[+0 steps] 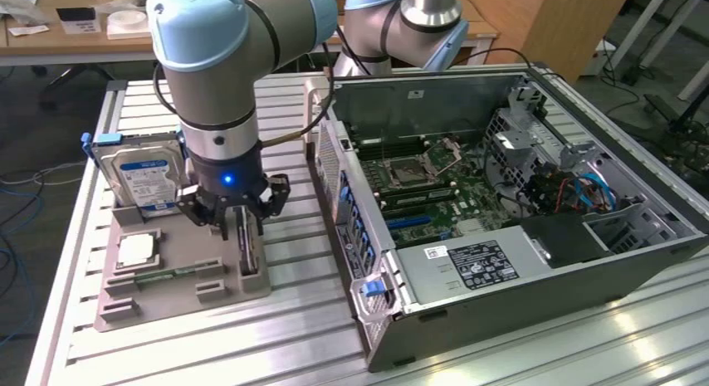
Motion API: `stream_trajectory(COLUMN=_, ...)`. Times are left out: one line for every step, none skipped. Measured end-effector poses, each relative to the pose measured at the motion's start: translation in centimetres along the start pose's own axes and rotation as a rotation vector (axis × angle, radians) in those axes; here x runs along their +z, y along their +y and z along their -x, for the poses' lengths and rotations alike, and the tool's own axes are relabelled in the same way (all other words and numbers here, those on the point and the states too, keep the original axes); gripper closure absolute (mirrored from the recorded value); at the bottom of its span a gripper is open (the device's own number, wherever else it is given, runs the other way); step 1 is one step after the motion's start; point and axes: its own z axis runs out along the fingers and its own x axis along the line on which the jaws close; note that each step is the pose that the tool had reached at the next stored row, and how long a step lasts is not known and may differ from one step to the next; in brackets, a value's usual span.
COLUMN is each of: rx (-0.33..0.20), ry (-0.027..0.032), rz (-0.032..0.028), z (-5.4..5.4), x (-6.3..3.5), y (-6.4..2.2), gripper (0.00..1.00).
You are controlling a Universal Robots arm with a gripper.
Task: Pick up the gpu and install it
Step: 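Pick up the gpu and move the gpu toward the slot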
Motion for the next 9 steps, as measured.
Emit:
stream_trajectory(rx=0.000, ry=0.0002, rz=-0.0002, z=-0.01, x=0.08, y=-0.01, gripper=0.48)
stream_trajectory(rx=0.000, ry=0.0003, rz=-0.0003, z=-0.01, x=0.14, y=-0.01, gripper=0.48)
stream_trajectory(rx=0.000, ry=0.0004, rz=-0.0004, z=-0.01, x=0.18, y=-0.02, gripper=0.48)
stream_trajectory(rx=0.000, ry=0.0003, rz=-0.0003, z=-0.01, x=0.23, y=-0.02, gripper=0.48)
stream_trajectory(rx=0.000, ry=0.0003, rz=-0.0003, z=-0.01, x=0.26, y=-0.02, gripper=0.48)
stream_trajectory(rx=0.000, ry=0.0004, rz=-0.0004, z=-0.01, x=0.27, y=-0.02, gripper=0.48)
stream_trajectory(rx=0.000, ry=0.0004, rz=-0.0003, z=-0.01, x=0.29, y=-0.02, gripper=0.48)
stream_trajectory(rx=0.000, ry=0.0003, rz=-0.0003, z=-0.01, x=0.30, y=-0.02, gripper=0.49)
stream_trajectory(rx=0.000, ry=0.0003, rz=-0.0003, z=-0.01, x=0.31, y=-0.03, gripper=0.49)
